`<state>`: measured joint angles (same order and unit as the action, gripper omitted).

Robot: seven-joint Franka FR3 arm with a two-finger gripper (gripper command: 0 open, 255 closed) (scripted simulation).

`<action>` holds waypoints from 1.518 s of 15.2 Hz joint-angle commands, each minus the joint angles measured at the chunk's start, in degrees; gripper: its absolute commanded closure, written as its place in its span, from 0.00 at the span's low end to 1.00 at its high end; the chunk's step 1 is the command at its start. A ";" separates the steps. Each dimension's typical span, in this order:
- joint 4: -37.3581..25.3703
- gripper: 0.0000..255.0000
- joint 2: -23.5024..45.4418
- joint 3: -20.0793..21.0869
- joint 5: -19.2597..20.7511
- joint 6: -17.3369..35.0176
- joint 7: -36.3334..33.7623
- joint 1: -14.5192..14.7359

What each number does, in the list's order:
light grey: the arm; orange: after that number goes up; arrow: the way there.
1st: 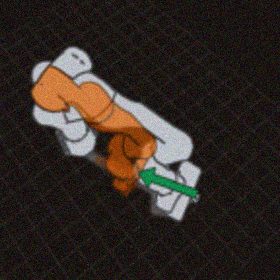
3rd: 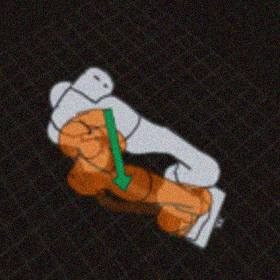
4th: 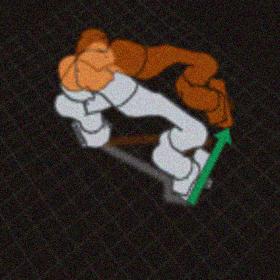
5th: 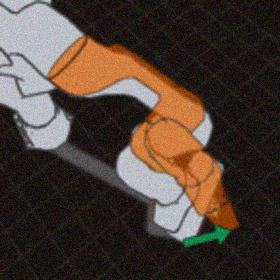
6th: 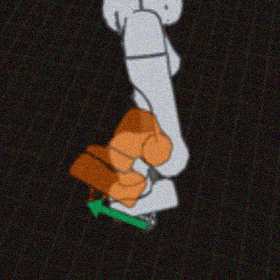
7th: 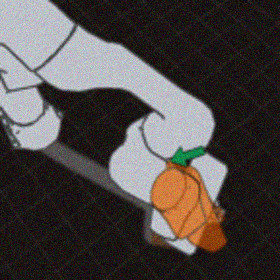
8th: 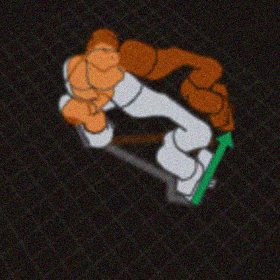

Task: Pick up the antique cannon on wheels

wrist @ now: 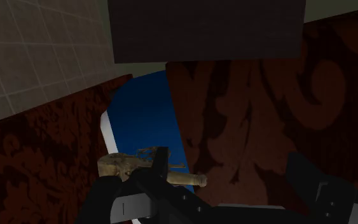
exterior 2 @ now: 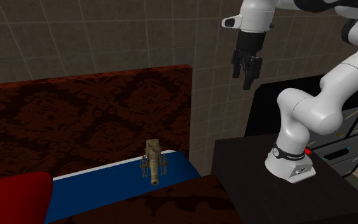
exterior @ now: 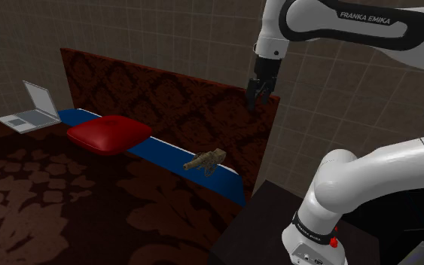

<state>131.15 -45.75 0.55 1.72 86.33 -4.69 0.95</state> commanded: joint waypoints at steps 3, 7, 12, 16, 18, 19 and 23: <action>1.75 0.00 2.04 1.42 -1.17 3.49 -4.25 -0.92; 4.23 0.00 7.15 4.17 -3.24 10.57 -12.50 -2.79; 5.43 0.00 15.28 7.21 -5.04 19.40 -22.54 -5.05; 4.96 0.00 22.86 9.18 -5.71 26.16 -30.42 -6.82; 4.28 0.00 26.91 9.99 -5.76 29.37 -34.33 -7.70; 3.83 0.00 28.98 10.33 -5.71 30.92 -36.28 -8.12; 1.42 0.00 37.49 11.13 -5.06 36.69 -44.05 -9.54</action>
<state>132.54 -10.22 11.42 -3.44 121.05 -46.48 -8.31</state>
